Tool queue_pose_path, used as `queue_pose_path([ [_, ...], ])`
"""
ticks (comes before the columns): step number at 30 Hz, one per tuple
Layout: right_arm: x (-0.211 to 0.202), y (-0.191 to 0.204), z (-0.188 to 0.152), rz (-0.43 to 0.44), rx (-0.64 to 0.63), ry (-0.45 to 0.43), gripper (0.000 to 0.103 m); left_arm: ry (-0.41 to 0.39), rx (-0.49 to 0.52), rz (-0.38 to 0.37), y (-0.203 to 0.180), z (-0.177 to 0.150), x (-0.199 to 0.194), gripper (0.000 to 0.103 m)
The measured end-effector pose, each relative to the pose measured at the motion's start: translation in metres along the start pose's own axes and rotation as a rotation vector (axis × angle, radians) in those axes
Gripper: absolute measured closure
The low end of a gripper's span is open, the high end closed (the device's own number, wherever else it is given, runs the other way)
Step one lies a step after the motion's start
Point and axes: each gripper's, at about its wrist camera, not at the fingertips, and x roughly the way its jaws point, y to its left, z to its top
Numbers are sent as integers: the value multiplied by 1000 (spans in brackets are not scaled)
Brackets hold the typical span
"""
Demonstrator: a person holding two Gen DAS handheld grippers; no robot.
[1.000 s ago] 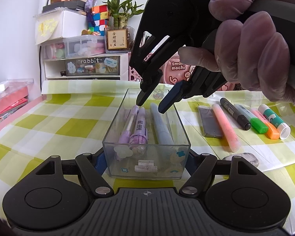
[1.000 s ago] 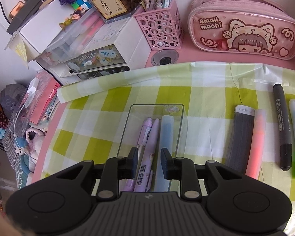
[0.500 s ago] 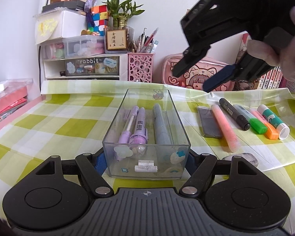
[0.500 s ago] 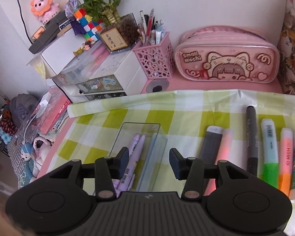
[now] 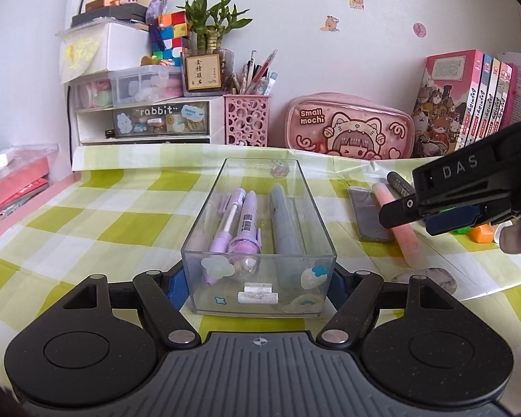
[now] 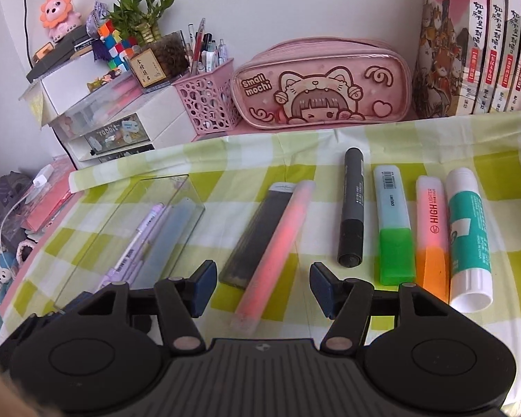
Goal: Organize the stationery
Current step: 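Move the right tool back to the pink highlighter, then grasp the pink highlighter with the right tool and lift it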
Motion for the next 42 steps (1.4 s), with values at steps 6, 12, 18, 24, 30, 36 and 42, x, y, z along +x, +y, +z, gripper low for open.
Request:
queue_pose_path([
  [6,2,2,-5,-63,-64,-10,76,0,-5,5,0,0,-1,30],
  [12,-2,-13,-3,-67,-13,3,82,1,-6,1,0,0,-1,30],
  [18,-13,-23,-7,-70,-5,8,82,1,-6,1,0,0,-1,30],
  [24,-18,-26,-10,-78,0,18,82,2,-8,0,0,0,-1,30],
  [30,-19,-25,-11,-79,-5,17,82,2,-6,1,0,0,-1,30],
  [36,-16,-22,-10,-72,-22,14,75,2,-6,0,0,0,-1,30],
  [42,-4,-15,1,-77,-44,32,74,4,-6,1,0,0,-1,30],
])
